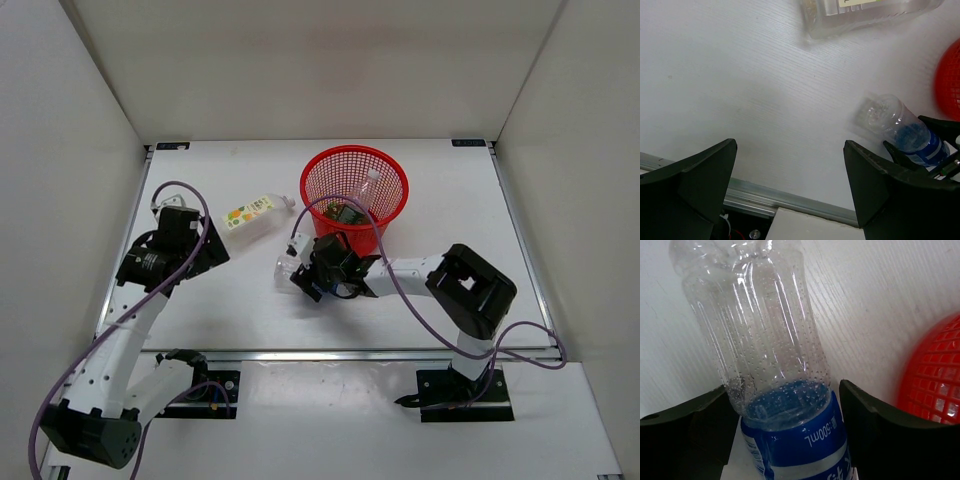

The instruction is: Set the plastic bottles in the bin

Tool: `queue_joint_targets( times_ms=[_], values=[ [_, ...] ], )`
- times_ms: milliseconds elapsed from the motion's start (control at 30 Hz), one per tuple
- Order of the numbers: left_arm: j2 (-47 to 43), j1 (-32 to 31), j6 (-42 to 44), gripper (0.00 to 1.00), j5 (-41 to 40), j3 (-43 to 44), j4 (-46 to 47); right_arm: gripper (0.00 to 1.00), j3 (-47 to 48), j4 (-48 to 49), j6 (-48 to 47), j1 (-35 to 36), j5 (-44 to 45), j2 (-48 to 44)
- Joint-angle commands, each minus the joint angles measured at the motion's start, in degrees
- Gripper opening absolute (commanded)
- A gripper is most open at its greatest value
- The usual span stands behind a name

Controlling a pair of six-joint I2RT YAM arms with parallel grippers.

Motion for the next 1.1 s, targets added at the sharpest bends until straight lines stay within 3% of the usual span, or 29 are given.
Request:
queue_joint_targets(
  times_ms=[0,67,133,167,333,433,533,633,733,800,833,967,1067],
  values=[
    [1.17,0.46,1.54,0.99,0.83,2.11,-0.13,0.69,0.97,-0.07,1.60,1.01,-0.56,-2.13],
    [1.96,0.47,2.42,0.98,1.53,2.37,1.09,0.53,-0.34,0.71,2.39,2.41,-0.12,-5.29],
    [3.36,0.64,3.04,0.99,1.97,2.72,1.88,0.27,-3.14,2.99,3.88,3.64,-0.47,-9.16],
    [4.76,0.73,3.82,0.98,2.06,3.42,2.59,0.24,-4.11,3.44,4.67,3.91,-1.34,-12.05],
    [10.73,-0.06,8.67,0.99,5.48,9.12,6.28,0.23,-4.48,4.49,10.48,2.07,-15.29,-25.85],
    [18.81,-0.07,13.57,0.98,9.08,14.04,8.83,0.26,-0.98,3.36,12.06,0.40,-17.08,-32.27],
    [25.67,2.13,16.75,0.99,16.19,20.01,11.38,0.25,2.28,2.48,13.02,-2.41,-18.66,-35.45],
    [33.41,3.36,23.15,0.99,25.25,25.55,14.98,0.26,4.75,4.49,17.32,-9.87,-23.31,-36.34],
    [42.55,3.19,29.20,0.99,30.00,34.15,14.03,0.31,7.73,4.76,22.60,-20.93,-24.46,-34.33],
    [49.30,1.70,33.51,0.99,28.35,40.12,10.97,0.35,10.71,3.97,24.45,-25.68,-27.17,-32.05],
    [51.86,0.56,38.15,0.99,28.51,44.16,9.20,0.35,11.16,3.88,26.11,-27.80,-28.41,-30.29],
    [61.18,1.16,43.55,0.99,29.20,56.22,3.13,0.44,13.28,4.41,28.15,-33.25,-30.44,-24.40],
    [68.29,2.92,45.31,0.98,35.52,64.20,-0.55,0.80,14.94,3.62,29.20,-35.46,-32.19,-21.76]
  ],
)
